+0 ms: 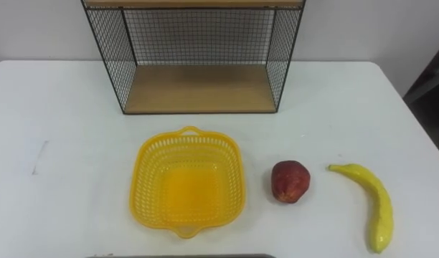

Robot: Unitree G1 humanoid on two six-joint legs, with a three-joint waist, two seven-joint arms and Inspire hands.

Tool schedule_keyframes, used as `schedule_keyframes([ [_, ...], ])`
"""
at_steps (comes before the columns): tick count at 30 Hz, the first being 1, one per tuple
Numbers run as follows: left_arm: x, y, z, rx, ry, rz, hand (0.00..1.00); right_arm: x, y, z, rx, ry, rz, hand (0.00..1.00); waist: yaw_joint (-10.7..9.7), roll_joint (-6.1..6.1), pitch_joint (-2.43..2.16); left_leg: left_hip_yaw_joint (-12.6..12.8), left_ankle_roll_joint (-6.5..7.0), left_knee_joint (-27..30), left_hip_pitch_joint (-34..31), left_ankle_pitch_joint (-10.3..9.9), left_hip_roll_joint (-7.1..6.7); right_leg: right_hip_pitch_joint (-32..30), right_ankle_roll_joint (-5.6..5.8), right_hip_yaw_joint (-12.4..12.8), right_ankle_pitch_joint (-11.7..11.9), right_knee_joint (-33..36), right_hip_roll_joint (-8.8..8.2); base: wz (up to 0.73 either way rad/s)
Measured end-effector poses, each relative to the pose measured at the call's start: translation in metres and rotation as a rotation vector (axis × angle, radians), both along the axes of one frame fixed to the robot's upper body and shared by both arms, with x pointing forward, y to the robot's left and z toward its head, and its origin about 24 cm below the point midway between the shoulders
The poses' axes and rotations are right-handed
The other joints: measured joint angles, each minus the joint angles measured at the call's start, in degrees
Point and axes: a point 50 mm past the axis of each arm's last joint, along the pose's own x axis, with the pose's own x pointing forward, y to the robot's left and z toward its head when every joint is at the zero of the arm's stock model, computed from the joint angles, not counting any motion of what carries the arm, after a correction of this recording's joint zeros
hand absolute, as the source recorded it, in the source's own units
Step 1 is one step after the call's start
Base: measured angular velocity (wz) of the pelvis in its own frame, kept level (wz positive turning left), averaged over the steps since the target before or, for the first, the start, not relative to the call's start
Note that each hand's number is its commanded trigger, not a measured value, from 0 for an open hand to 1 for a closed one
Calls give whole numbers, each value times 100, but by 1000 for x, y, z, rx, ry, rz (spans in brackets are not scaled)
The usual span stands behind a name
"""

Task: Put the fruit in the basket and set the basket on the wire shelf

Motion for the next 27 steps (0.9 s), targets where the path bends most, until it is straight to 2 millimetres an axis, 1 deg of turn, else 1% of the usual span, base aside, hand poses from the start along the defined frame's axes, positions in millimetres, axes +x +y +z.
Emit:
schedule_keyframes([
  [1,-2,2,0,5,2,13,0,1,-1,0,-3,-28,-102,0,3,-5,2,10,0,0,9,0,6,6,-2,11,1,1,7,-4],
  [2,-3,2,0,7,2,22,0,1,0,0,-3,-44,-151,0,6,-7,4,16,0,0,14,0,9,10,-3,13,2,0,9,-4],
  [3,-3,3,1,10,1,30,0,2,0,0,2,-71,-238,0,-7,-8,6,23,0,-3,23,0,12,20,-5,15,3,-2,11,0],
  [4,-4,4,1,11,0,42,0,2,0,0,8,-99,-348,0,-21,-7,9,25,0,-15,44,0,12,42,-5,9,3,-7,10,0],
  [5,-5,4,1,12,0,45,0,2,0,0,9,-113,-409,0,-19,-6,10,32,-1,-24,50,0,12,47,-5,8,3,-8,10,0],
  [7,-8,5,1,24,-5,67,0,5,-3,1,0,-172,-646,0,-85,-18,11,35,0,-27,54,0,12,47,-5,16,3,-5,10,0],
  [8,-10,6,1,26,-5,81,0,7,-4,1,-3,-188,-703,0,-112,-21,12,38,0,-27,56,0,11,47,-5,24,3,-2,11,0],
  [9,-15,7,2,30,-6,98,0,10,-7,2,-10,-225,-819,0,-179,-27,12,42,0,-26,54,0,11,57,-4,29,3,1,11,-4],
  [10,-18,8,2,37,-10,119,0,12,-11,4,-17,-265,-938,0,-203,-22,12,55,-1,-20,57,-1,12,60,-4,23,3,-1,12,0],
  [11,-20,9,3,42,-12,134,0,13,-12,4,-19,-286,-999,0,-235,-18,13,54,-1,-10,50,-1,12,59,-4,15,3,-3,12,0],
  [13,-22,13,4,58,-26,178,0,23,-23,9,-34,-381,-1210,0,-370,16,15,50,-1,-5,25,-1,12,33,-3,12,2,-3,10,0],
  [14,-23,14,4,62,-28,184,0,24,-26,10,-43,-402,-1254,0,-392,27,13,50,-1,-6,20,-1,12,26,-3,11,2,-2,10,0],
  [16,-22,18,7,75,-63,204,0,32,-38,16,-73,-479,-1398,0,-472,54,11,49,-1,-6,10,-1,11,-10,0,9,4,7,5,0],
  [18,-23,20,8,101,-75,203,0,35,-47,21,-104,-519,-1485,0,-507,55,6,58,-1,-6,12,-1,10,-15,0,14,4,14,4,-2],
  [19,-22,22,9,113,-88,210,0,38,-53,25,-126,-544,-1541,0,-525,24,-12,67,-1,-17,18,0,9,-18,0,18,4,14,4,-3],
  [20,-21,23,10,120,-96,215,0,40,-56,28,-138,-556,-1560,0,-538,18,-16,71,-1,-24,24,0,9,-19,0,25,4,13,6,-5],
  [22,-20,26,11,143,-109,213,0,50,-71,40,-202,-622,-1605,0,-631,8,-22,93,-1,-37,42,0,9,-9,1,48,4,10,9,-5],
  [23,-19,27,12,147,-115,212,0,52,-75,44,-220,-637,-1605,0,-645,2,-23,97,-1,-45,46,0,9,-14,1,58,4,11,11,-6],
  [25,-17,28,12,147,-142,211,0,62,-92,63,-295,-717,-1636,0,-661,-6,-27,135,-1,-50,3,0,10,-71,3,96,5,48,13,-10],
  [26,-16,28,12,147,-146,210,0,65,-97,70,-323,-738,-1637,0,-660,-6,-28,155,-1,-50,-9,0,10,-97,3,108,5,96,10,-10],
  [27,-13,29,13,146,-159,205,0,74,-108,86,-395,-796,-1621,0,-678,-13,-31,175,0,-47,-44,0,8,-143,4,115,4,125,3,-6],
])
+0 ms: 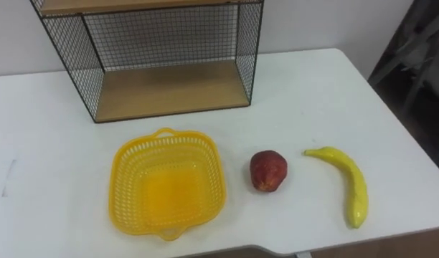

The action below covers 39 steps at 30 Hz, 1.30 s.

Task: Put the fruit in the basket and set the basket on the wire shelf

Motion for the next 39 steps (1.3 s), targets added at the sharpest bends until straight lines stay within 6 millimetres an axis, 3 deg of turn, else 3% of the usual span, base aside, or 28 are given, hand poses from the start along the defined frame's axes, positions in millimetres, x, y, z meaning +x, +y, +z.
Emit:
schedule_keyframes([
  [6,5,2,1,10,-17,-19,0,35,-30,79,-468,136,61,0,8,-111,17,13,5,-3,-112,3,0,-148,4,44,3,60,6,-3],
  [9,5,1,0,6,1,-52,0,50,-28,109,-641,142,88,0,59,-141,43,16,5,11,-170,3,0,-199,11,52,9,47,10,0],
  [13,4,-3,-1,-13,12,-82,0,70,-15,147,-864,83,179,0,63,-134,33,19,20,25,-276,13,0,-270,27,46,82,-57,14,0],
  [19,8,-3,-1,-18,-10,-110,0,89,2,159,-984,17,352,0,212,-109,25,30,20,14,-287,13,3,-264,24,53,91,-29,15,-1],
  [28,10,-3,0,-36,-19,-119,0,127,45,156,-1167,-8,874,0,518,-62,52,114,32,-50,-147,20,13,-155,28,104,119,-34,14,-4],
  [33,8,-4,-1,-59,-11,-120,0,138,59,156,-1182,-69,1054,0,641,-57,21,68,48,-7,-196,35,9,-161,25,54,137,-32,4,6],
  [39,9,-6,-2,-79,-5,-128,0,145,77,150,-1170,-130,1242,0,701,-116,35,-7,48,44,-201,35,7,-107,24,-12,141,-30,-2,6],
])
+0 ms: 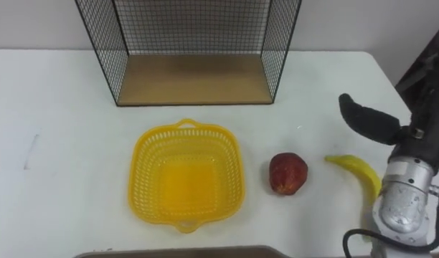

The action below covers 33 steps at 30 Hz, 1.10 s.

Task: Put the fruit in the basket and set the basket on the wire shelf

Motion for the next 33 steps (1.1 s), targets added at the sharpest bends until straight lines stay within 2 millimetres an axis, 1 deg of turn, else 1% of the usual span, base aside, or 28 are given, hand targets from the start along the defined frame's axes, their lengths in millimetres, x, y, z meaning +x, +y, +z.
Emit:
schedule_keyframes([
  [4,0,-4,-1,-18,12,-32,0,3,12,-4,-2,29,90,0,-1,-13,15,-54,0,11,31,0,-4,66,0,-46,0,-8,-2,8],
  [7,0,-8,-2,-43,20,-55,0,5,21,-9,-74,71,155,0,-11,-18,23,-96,0,27,21,0,-7,85,0,-82,0,-18,-5,6],
  [11,2,-10,-3,-63,23,-68,0,6,22,-9,-112,90,184,0,-11,-27,22,-136,0,22,30,0,-17,154,-2,-94,4,-108,2,6],
  [15,1,-11,-3,-80,29,-71,0,5,21,-18,-165,149,191,0,-6,-78,26,-138,-1,5,68,0,-19,199,-1,-96,4,-137,5,0],
  [18,2,-11,-3,-86,30,-76,0,5,25,-19,-204,166,206,0,-10,-84,26,-140,-1,8,44,0,-15,197,-3,-97,34,-191,13,0],
  [22,6,-12,-4,-86,26,-96,0,6,37,-26,-211,192,269,0,-20,-46,20,-141,-1,13,-4,0,-11,159,-3,-100,57,-194,17,0],
  [25,6,-11,-3,-83,31,-95,0,6,45,-31,-212,224,306,0,-15,-5,9,-141,-1,14,-4,0,-11,155,-1,-100,66,-193,16,0],
  [30,3,-9,-3,-73,37,-93,0,6,52,-35,-214,247,355,0,-33,49,-18,-151,-1,29,0,0,-9,163,-7,-107,72,-183,16,0],
  [33,4,-10,-3,-70,39,-106,0,4,53,-38,-222,261,366,0,-29,76,-32,-154,0,37,7,0,-9,180,-4,-111,78,-178,16,0],
])
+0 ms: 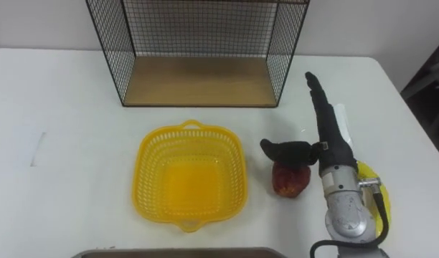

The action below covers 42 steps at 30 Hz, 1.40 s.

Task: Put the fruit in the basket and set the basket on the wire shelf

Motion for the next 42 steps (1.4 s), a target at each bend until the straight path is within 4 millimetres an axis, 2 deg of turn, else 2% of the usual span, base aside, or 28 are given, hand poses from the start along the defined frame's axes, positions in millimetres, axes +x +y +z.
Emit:
schedule_keyframes([
  [9,1,-3,-2,-22,15,-22,0,-7,-1,-7,5,42,16,0,5,22,19,-4,1,-28,-12,-1,0,-10,0,9,2,-3,1,0],
  [12,5,-4,-2,-29,9,-25,0,-7,0,-7,5,41,20,0,10,4,5,4,1,-19,-19,0,-1,-26,1,13,2,-11,2,0],
  [17,7,-4,-2,-34,4,-28,0,-7,2,-6,10,36,22,0,10,3,7,15,1,-21,-10,0,0,-27,1,16,2,-11,3,0],
  [24,6,-4,-2,-36,5,-29,0,-8,3,-8,13,42,20,0,-13,-32,44,15,1,-1,-86,0,0,-85,1,12,2,-11,2,0],
  [31,4,-4,-2,-30,9,-26,0,-29,0,-29,22,136,-7,0,-6,-31,26,15,2,-6,-135,0,0,-132,1,11,2,-20,0,0],
  [35,5,-3,-2,-18,2,-26,0,-35,-2,-39,24,179,-17,0,-36,22,-2,18,1,-19,-110,0,0,-121,2,11,3,-18,0,0],
  [36,6,-3,-2,-11,-2,-25,0,-39,-2,-47,24,215,-27,0,-35,30,-16,19,1,-17,-105,0,3,-115,2,11,3,-17,0,0],
  [42,8,-3,-1,-7,-15,-28,0,-43,2,-56,27,228,-17,0,-31,32,-20,23,3,10,-98,-1,9,-103,0,14,20,-10,1,0],
])
